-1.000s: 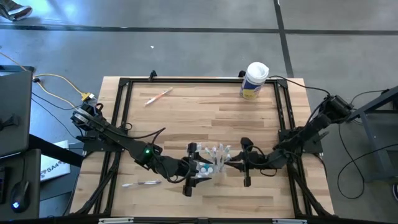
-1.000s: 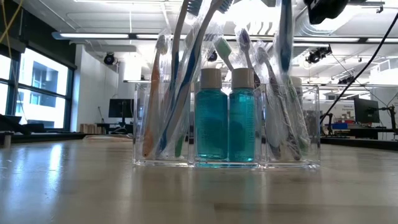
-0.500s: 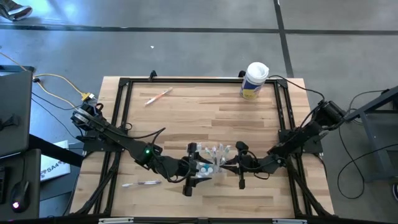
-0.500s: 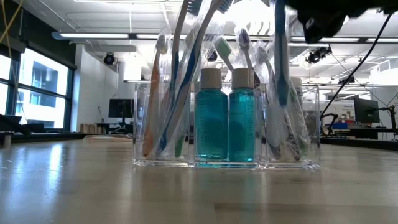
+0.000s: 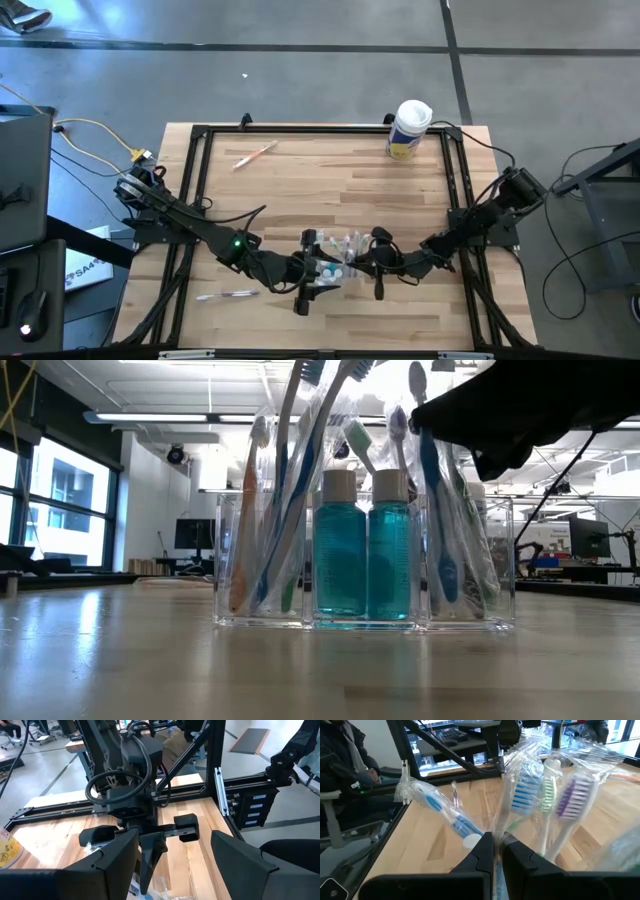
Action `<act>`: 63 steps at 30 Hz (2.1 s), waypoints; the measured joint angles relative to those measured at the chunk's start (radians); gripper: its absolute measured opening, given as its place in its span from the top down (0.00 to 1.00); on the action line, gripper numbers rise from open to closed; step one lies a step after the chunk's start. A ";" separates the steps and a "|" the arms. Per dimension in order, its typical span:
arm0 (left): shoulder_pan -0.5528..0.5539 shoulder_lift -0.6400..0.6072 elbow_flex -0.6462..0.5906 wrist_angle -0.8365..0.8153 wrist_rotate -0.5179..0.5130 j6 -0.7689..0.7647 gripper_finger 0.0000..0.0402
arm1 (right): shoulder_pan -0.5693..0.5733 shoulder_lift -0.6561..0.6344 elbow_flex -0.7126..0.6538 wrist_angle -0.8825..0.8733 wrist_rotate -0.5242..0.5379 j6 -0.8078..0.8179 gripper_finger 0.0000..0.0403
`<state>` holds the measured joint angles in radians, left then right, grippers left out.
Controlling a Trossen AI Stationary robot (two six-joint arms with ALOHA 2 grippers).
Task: Pick & Place toothbrushing station
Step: Put the blue toothbrush into the transparent organizer, then put the orange toothbrush into the transparent organizer
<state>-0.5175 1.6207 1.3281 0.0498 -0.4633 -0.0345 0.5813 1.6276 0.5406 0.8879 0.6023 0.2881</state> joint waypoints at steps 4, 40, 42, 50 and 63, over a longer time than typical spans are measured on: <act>0.000 0.000 0.000 0.000 0.000 0.000 0.38 | 0.001 0.000 0.000 -0.005 -0.001 0.001 0.97; 0.000 0.000 0.000 0.000 0.000 -0.024 0.38 | -0.023 -0.007 0.000 -0.117 -0.054 0.071 0.47; 0.000 -0.002 0.000 -0.001 0.000 -0.024 0.38 | -0.018 -0.021 0.000 -0.133 -0.051 0.055 0.45; 0.000 -0.007 0.000 -0.007 0.001 -0.027 0.38 | 0.022 -0.084 0.000 -0.216 0.027 0.029 0.44; 0.000 -0.142 0.000 -0.258 -0.023 -0.170 0.38 | 0.107 -0.174 0.001 -0.283 0.054 0.021 0.45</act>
<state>-0.5175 1.4791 1.3281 -0.2085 -0.4867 -0.2044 0.6887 1.4538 0.5411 0.6046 0.6559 0.3088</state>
